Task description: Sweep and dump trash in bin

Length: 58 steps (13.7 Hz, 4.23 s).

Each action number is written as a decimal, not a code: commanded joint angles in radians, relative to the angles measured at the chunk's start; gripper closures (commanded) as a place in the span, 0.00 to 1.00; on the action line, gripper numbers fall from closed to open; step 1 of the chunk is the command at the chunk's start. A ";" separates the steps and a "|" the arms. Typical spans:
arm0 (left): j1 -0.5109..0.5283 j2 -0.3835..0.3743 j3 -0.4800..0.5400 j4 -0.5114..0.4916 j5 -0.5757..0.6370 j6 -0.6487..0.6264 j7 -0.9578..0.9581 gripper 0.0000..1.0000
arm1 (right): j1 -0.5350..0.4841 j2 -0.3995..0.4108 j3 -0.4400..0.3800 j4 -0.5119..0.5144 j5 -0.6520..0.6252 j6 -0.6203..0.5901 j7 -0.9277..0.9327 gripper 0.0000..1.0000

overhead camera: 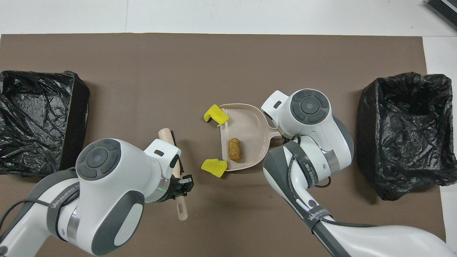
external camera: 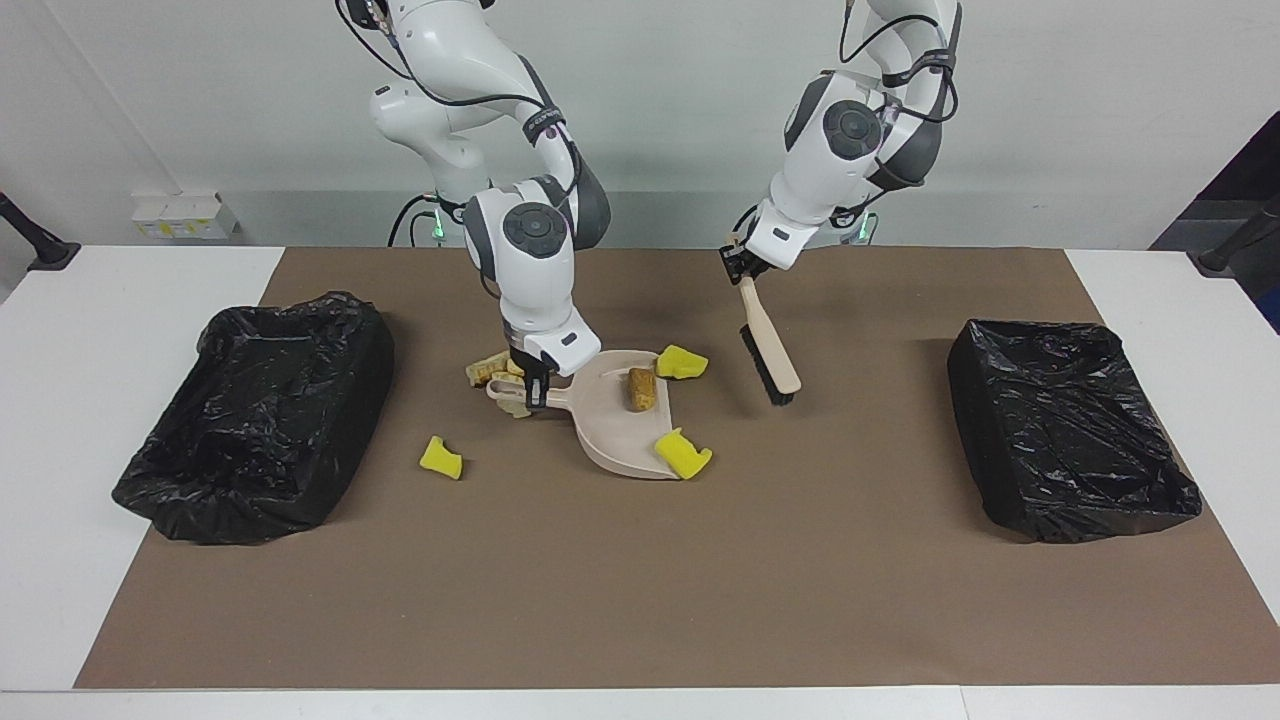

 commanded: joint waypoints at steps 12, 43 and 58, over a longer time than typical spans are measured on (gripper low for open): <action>-0.287 0.106 -0.009 -0.074 -0.032 0.457 0.022 1.00 | -0.011 -0.024 0.005 -0.025 -0.018 0.006 -0.023 1.00; -0.167 0.275 -0.015 0.158 0.095 0.213 0.043 1.00 | -0.017 -0.019 0.005 -0.028 -0.018 0.014 -0.027 1.00; -0.375 -0.026 -0.010 -0.179 0.178 0.268 -0.221 1.00 | -0.028 -0.025 0.005 -0.014 0.003 0.006 -0.069 1.00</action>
